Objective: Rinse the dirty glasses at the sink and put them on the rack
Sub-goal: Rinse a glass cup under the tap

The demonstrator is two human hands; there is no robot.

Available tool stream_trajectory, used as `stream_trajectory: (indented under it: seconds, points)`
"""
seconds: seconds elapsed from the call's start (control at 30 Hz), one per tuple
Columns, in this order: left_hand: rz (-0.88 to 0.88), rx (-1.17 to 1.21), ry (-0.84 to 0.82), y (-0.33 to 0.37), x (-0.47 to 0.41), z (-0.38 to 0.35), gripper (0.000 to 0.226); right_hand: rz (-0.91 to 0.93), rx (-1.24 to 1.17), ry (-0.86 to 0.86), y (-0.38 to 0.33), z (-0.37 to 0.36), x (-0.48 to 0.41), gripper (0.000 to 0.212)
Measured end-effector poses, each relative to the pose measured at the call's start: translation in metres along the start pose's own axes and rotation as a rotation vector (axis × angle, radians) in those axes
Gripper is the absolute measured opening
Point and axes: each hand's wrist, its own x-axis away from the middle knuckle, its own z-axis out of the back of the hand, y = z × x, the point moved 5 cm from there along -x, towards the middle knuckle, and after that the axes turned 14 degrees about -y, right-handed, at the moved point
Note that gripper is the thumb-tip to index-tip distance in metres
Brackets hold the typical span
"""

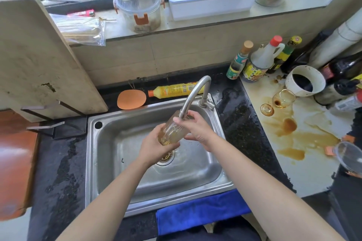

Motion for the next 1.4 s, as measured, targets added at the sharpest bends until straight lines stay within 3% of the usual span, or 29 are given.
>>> stream_trajectory:
  seconds: [0.1,0.23,0.3,0.4,0.47,0.67,0.8,0.87,1.07,1.17,1.4]
  points:
    - [-0.049,0.155,0.017,0.002,0.003,0.001,0.069,-0.062,-0.031,0.016,0.004,0.000,-0.002,0.080]
    - [-0.021,0.455,-0.018,0.005,0.011,-0.001,0.069,-0.104,0.044,0.001,0.003,-0.002,0.002,0.055]
    - [0.006,0.613,-0.060,0.004,0.015,0.000,0.064,-0.071,0.095,-0.020,0.005,-0.001,0.001,0.068]
    - [0.053,0.783,-0.140,0.002,0.021,0.005,0.058,-0.009,0.137,-0.071,0.007,-0.005,0.001,0.105]
    - [0.080,0.843,-0.191,-0.001,0.023,0.009,0.057,0.034,0.098,-0.112,0.008,-0.009,0.000,0.111]
    - [0.120,0.917,-0.350,-0.006,0.026,0.005,0.059,0.092,-0.013,-0.213,0.000,-0.023,0.008,0.053]
    - [0.124,0.946,-0.272,-0.007,0.023,-0.003,0.063,0.095,0.014,-0.154,0.006,-0.021,0.009,0.089]
    - [0.177,0.933,-0.202,-0.006,0.022,-0.005,0.053,0.086,0.024,-0.118,0.012,-0.019,0.011,0.095]
    - [0.241,0.904,-0.129,-0.001,0.018,-0.007,0.063,0.077,0.014,-0.052,0.018,-0.016,0.013,0.044]
    - [0.219,0.883,-0.138,0.004,0.017,-0.008,0.064,0.050,0.064,-0.059,0.017,-0.015,0.015,0.041]
    - [0.130,0.950,-0.097,0.019,0.013,-0.005,0.043,0.058,0.026,-0.054,0.014,-0.008,0.021,0.036]
